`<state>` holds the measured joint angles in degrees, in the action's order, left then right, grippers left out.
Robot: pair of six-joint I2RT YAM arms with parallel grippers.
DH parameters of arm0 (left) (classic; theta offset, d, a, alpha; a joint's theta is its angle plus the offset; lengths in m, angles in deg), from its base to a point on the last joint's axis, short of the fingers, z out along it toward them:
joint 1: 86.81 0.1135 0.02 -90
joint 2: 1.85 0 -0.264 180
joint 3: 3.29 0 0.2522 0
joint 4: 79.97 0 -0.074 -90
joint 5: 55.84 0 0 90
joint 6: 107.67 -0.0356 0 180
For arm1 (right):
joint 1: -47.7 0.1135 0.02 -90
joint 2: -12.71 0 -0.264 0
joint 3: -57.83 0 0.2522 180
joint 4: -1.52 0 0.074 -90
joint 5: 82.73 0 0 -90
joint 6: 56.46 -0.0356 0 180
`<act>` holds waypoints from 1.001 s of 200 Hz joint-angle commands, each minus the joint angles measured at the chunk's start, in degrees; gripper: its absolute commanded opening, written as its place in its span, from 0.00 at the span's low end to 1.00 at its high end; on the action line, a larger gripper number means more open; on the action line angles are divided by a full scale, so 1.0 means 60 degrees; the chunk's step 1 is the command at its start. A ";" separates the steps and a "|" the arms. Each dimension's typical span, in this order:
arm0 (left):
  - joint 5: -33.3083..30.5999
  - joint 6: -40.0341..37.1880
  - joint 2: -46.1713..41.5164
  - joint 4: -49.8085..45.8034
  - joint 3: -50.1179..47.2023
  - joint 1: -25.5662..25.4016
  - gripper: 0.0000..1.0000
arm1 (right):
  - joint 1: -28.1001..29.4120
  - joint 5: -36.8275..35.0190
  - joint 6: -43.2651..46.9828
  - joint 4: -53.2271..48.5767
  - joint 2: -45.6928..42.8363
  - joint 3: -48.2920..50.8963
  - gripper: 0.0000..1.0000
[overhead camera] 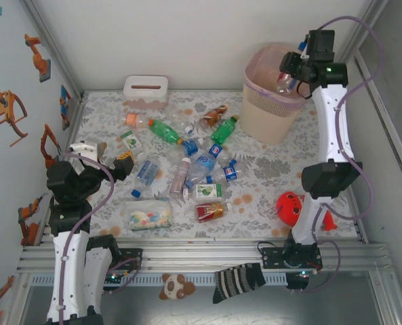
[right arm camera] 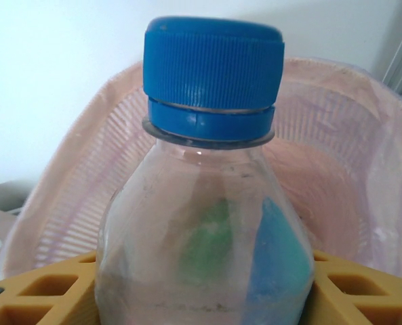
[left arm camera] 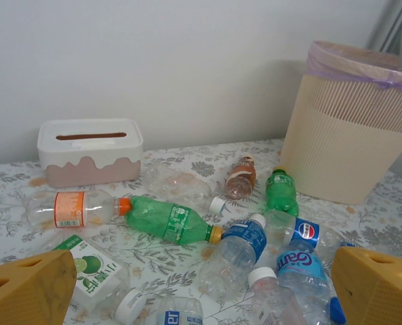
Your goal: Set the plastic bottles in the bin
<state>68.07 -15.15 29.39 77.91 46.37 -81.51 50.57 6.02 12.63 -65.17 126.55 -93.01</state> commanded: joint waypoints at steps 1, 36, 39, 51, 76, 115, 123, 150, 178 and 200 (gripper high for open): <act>0.0139 -0.0020 -0.0127 0.0115 0.0281 0.0039 0.96 | 0.0004 -0.0376 0.0229 0.0059 0.0596 -0.0482 0.59; -0.0008 -0.0108 -0.0305 -0.0008 0.0272 0.0025 0.96 | -0.0010 -0.0293 0.0203 0.0120 0.1397 -0.0533 0.60; -0.0012 -0.0112 -0.0314 -0.0018 0.0272 0.0025 0.96 | -0.0010 -0.0271 0.0188 0.0120 0.1458 -0.0526 0.60; -0.0049 -0.0120 -0.0355 -0.0020 0.0250 0.0025 0.96 | -0.0010 -0.0181 0.0167 0.0120 0.1651 -0.0489 0.61; -0.0049 -0.0114 -0.0339 -0.0028 0.0253 0.0010 0.96 | -0.0010 -0.0184 0.0172 0.0090 0.1825 -0.0462 0.64; -0.0027 -0.0092 -0.0245 0.0013 0.0251 0.0000 0.96 | -0.0008 -0.0215 0.0145 0.0069 0.1712 -0.0470 0.67; -0.0012 -0.0084 -0.0226 0.0006 0.0271 -0.0004 0.96 | -0.0007 -0.0201 0.0129 0.0076 0.1661 -0.0500 0.66; -0.0014 -0.0085 -0.0255 0.0017 0.0256 -0.0001 0.96 | -0.0010 -0.0158 0.0144 0.0069 0.1423 -0.0532 0.66; -0.0012 -0.0086 -0.0213 0.0019 0.0257 0.0004 0.96 | 0.0004 -0.0015 0.0134 -0.0012 0.0973 -0.0349 0.63; -0.0013 -0.0080 -0.0154 0.0056 0.0257 0.0010 0.96 | 0.0034 0.0301 0.0451 0.0288 0.0287 0.0392 0.62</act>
<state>67.99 -15.17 28.23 77.84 46.37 -81.53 50.57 5.73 13.36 -65.17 135.45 -93.58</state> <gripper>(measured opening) 0.963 0.626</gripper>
